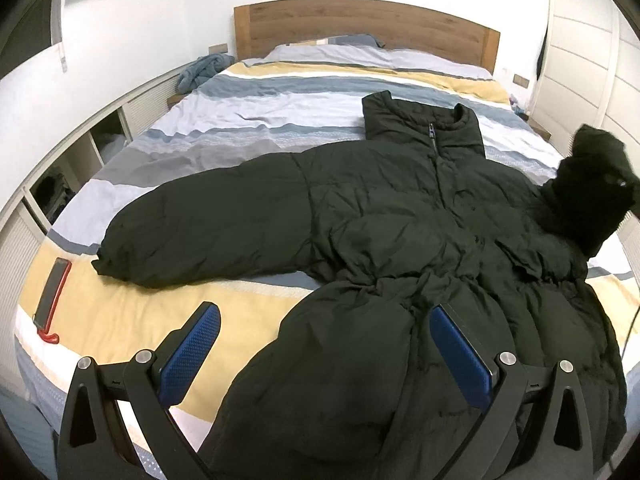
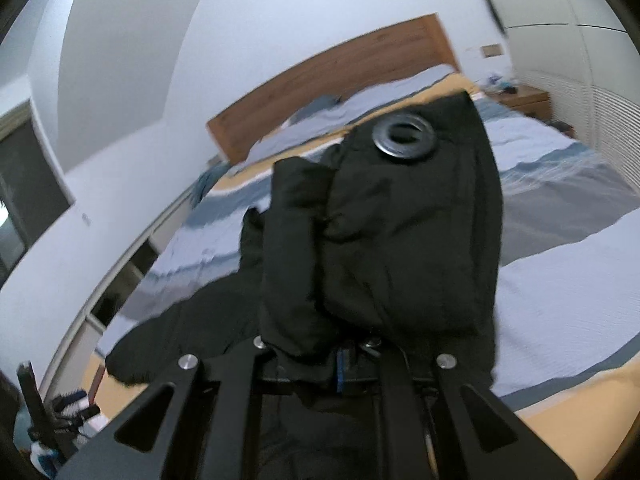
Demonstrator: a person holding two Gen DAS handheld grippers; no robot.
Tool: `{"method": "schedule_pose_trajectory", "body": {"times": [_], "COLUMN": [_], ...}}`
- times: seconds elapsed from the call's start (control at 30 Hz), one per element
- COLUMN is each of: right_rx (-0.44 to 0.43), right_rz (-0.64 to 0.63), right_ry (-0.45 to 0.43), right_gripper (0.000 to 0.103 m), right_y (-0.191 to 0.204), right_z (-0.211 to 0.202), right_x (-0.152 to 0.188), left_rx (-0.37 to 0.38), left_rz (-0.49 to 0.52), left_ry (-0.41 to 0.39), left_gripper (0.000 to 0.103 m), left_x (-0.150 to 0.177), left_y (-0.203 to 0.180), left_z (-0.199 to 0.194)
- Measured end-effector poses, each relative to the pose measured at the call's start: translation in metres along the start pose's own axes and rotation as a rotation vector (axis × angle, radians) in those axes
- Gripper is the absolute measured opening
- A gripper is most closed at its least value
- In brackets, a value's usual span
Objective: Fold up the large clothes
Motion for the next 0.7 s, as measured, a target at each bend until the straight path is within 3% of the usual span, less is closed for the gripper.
{"method": "schedule_pose_trajectory", "body": {"times": [0.13,0.4,0.5,0.6,0.63,0.7], "right_rx": [-0.007,0.043,0.078,0.097,0.086,0.073], "right_rz": [-0.047,-0.123,-0.154,-0.191,-0.202,-0.234], "right_ry": [0.099,0.309,0.353,0.379,0.391,0.411], "right_gripper": [0.012,0.016,0.018,0.039,0.051,0.055], "right_y": [0.028,0.046,0.050,0.062,0.067,0.080], "right_z": [0.032,0.087,0.101,0.108,0.109,0.111], "right_x": [0.038,0.118,0.134,0.142,0.144,0.146], "left_rx": [-0.003,0.000,-0.002,0.002,0.002,0.006], "left_rz": [-0.004,-0.036,-0.036,-0.033,-0.030,-0.027], "left_ry": [0.006,0.022,0.020,0.011,0.007,-0.001], "left_gripper": [0.102,0.102,0.102,0.102,0.102,0.102], "left_x": [0.006,0.013,0.013,0.012,0.012,0.010], "left_y": [0.009,0.021,0.021,0.019,0.018,0.015], "left_z": [-0.005,-0.006,-0.008,-0.014,-0.016,-0.024]}}
Point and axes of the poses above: each gripper's, at about its wrist camera, not at the fingertips, and z roughly the way its jaws point, y to its left, x to its underside, the point moved 6 cm from there along z, roughly the way its jaws point, and after that the axes turned 10 degrees about -x, right-handed, at the moved point
